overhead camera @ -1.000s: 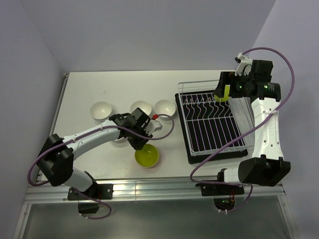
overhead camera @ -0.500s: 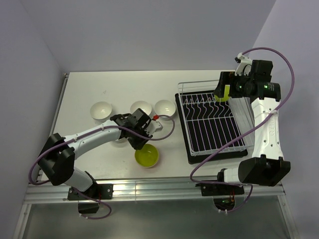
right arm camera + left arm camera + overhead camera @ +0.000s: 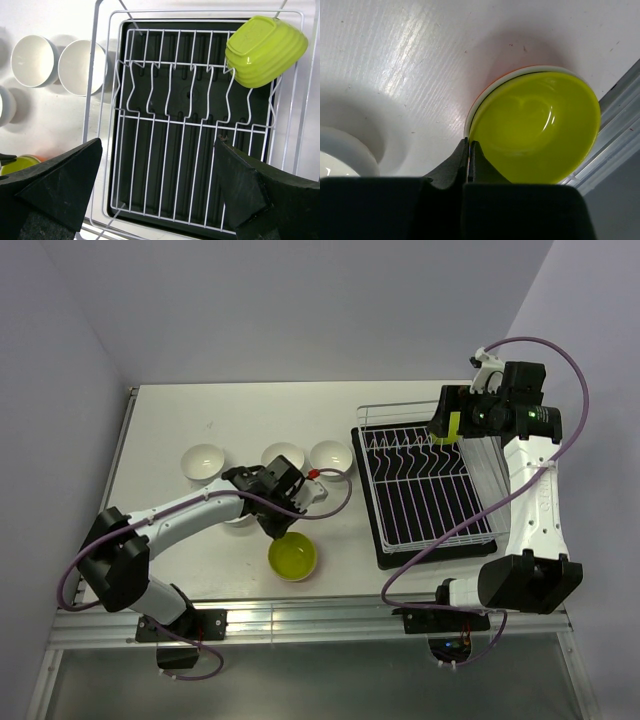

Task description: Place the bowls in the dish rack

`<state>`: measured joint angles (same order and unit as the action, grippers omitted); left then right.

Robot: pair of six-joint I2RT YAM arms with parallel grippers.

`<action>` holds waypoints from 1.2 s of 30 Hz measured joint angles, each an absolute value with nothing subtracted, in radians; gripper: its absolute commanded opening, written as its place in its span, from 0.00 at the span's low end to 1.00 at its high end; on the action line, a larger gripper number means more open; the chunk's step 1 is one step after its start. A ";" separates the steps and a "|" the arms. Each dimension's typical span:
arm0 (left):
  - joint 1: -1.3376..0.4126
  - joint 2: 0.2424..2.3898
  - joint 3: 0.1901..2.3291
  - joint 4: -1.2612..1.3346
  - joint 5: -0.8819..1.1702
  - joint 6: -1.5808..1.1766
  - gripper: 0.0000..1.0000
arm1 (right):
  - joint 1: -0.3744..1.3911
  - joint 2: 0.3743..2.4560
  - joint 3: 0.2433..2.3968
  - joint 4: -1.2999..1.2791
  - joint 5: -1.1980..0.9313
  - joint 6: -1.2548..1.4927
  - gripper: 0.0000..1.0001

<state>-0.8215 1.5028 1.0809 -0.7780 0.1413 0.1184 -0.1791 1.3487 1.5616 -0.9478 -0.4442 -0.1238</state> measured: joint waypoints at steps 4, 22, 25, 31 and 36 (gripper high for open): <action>-0.822 1.503 1.110 -0.799 0.161 0.109 0.00 | -0.179 1.349 1.562 -0.948 -0.460 -0.124 1.00; -0.625 1.519 1.247 -0.891 0.484 0.058 0.00 | -0.169 1.343 1.560 -0.948 -0.618 -0.201 1.00; -0.580 1.544 1.267 -0.899 0.550 0.051 0.00 | -0.140 1.317 1.544 -0.955 -0.667 -0.262 1.00; -0.545 1.567 1.287 -0.908 0.636 0.036 0.00 | -0.004 1.242 1.531 -1.009 -0.746 -0.437 0.99; -0.541 1.571 1.287 -0.913 0.707 0.031 0.00 | 0.199 1.190 1.530 -1.073 -0.753 -0.591 1.00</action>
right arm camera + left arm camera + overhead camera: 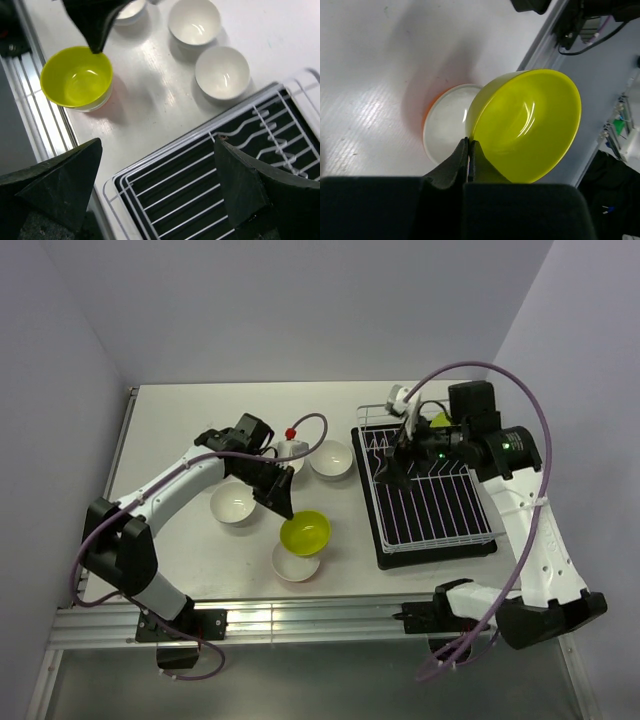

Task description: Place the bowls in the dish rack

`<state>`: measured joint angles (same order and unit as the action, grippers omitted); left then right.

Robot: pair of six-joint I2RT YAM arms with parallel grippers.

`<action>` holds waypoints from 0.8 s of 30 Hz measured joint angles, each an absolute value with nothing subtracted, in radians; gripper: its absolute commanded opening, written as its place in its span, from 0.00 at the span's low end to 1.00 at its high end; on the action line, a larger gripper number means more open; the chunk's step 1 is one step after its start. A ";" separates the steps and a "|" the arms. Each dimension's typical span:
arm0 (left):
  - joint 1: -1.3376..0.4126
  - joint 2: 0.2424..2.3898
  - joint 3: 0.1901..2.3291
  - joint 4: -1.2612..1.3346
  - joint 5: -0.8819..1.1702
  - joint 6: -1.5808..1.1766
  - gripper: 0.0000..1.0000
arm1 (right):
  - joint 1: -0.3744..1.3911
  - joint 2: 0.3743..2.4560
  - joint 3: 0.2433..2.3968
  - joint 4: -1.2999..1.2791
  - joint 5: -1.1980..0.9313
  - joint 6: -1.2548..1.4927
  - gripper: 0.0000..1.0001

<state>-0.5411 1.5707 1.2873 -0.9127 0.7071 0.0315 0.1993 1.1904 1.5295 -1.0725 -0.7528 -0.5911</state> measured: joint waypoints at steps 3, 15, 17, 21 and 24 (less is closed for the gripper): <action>-0.530 1.585 1.288 -0.921 0.762 0.029 0.00 | 0.326 1.172 1.504 -1.079 -0.718 -0.645 1.00; -0.448 1.636 1.288 -0.937 0.998 0.032 0.00 | 0.551 1.164 1.470 -1.039 -0.600 -0.729 1.00; -0.440 1.643 1.288 -0.945 1.037 0.033 0.00 | 0.571 1.132 1.430 -0.995 -0.598 -0.751 1.00; -0.423 1.666 1.288 -0.955 1.106 0.035 0.00 | 0.610 1.030 1.333 -0.936 -0.601 -0.799 1.00; -0.408 1.685 1.287 -0.964 1.156 0.041 0.00 | 0.643 0.952 1.267 -0.850 -0.610 -0.830 1.00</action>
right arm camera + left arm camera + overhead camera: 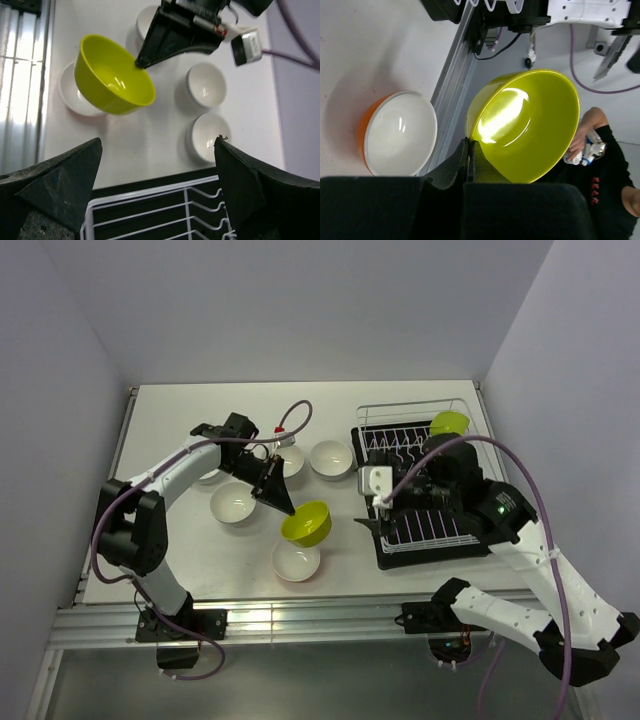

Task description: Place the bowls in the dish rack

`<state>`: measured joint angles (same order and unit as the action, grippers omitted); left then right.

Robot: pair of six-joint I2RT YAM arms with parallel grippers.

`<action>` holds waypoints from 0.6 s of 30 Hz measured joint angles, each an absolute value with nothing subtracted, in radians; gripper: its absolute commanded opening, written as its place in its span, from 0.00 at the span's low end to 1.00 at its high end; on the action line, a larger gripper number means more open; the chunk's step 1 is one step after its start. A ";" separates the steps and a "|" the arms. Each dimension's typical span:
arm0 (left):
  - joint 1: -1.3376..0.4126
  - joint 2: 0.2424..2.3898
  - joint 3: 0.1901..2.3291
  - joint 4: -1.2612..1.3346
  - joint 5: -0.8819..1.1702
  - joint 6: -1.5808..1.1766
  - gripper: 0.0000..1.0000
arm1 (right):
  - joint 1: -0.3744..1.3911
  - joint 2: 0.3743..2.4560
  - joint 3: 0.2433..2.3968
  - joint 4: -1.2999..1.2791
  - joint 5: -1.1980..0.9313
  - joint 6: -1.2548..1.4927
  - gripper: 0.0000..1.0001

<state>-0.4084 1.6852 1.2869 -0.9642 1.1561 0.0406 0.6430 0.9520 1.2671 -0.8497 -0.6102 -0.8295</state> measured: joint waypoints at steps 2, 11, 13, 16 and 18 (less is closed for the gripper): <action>-0.401 1.698 1.287 -0.970 1.183 0.042 0.00 | 0.672 0.900 1.211 -0.791 -0.596 -0.856 1.00; -0.398 1.712 1.287 -0.985 1.262 0.058 0.00 | 0.912 0.834 1.101 -0.685 -0.488 -1.048 1.00; -0.398 1.713 1.285 -0.987 1.276 0.061 0.00 | 0.960 0.839 1.080 -0.675 -0.456 -1.081 1.00; -0.398 1.715 1.285 -0.994 1.291 0.067 0.00 | 1.035 0.856 1.058 -0.664 -0.397 -1.114 1.00; -0.398 1.718 1.285 -0.998 1.298 0.068 0.00 | 1.082 0.869 1.042 -0.651 -0.356 -1.131 1.00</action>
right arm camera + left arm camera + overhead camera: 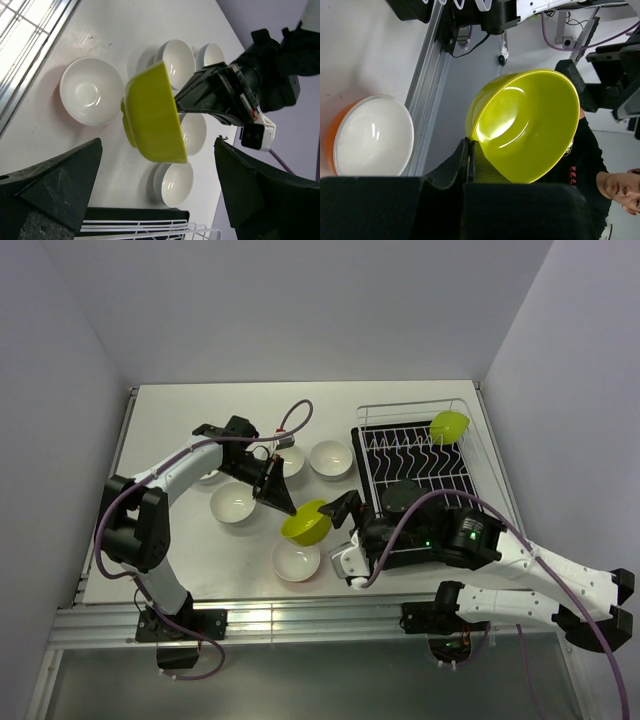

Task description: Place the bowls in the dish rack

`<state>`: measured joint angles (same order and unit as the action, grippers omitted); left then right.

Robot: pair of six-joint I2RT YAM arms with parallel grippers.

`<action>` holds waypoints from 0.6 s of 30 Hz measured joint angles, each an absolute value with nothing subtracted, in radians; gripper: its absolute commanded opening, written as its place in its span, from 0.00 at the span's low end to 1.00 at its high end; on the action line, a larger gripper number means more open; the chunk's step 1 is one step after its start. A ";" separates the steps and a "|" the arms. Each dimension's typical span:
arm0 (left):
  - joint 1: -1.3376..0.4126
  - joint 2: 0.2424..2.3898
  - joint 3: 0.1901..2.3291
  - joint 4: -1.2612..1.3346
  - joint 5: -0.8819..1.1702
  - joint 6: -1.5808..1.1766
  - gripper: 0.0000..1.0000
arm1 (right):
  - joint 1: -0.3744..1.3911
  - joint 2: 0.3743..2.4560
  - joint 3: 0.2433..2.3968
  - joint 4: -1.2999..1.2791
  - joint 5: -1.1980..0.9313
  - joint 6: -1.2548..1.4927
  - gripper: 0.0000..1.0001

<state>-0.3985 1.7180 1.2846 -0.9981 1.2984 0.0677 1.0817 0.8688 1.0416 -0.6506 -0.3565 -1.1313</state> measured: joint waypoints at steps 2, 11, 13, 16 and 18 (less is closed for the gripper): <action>-0.398 1.720 1.284 -1.005 1.305 0.070 0.00 | 1.116 0.880 1.031 -0.642 -0.323 -1.147 1.00; -0.398 1.720 1.284 -1.014 1.313 0.084 0.00 | 1.176 0.912 0.996 -0.570 -0.199 -1.177 1.00; -0.398 1.720 1.284 -1.013 1.315 0.085 0.00 | 1.184 0.926 0.991 -0.553 -0.178 -1.177 1.00; -0.398 1.720 1.282 -1.013 1.316 0.084 0.00 | 1.188 0.942 0.987 -0.526 -0.153 -1.178 1.00; -0.398 1.720 1.282 -1.013 1.316 0.085 0.00 | 1.190 0.942 0.984 -0.513 -0.141 -1.182 1.00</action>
<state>-0.3985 1.7195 1.2823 -1.0130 1.3163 0.0849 1.1904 0.9424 0.9836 -0.5125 -0.1406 -1.1820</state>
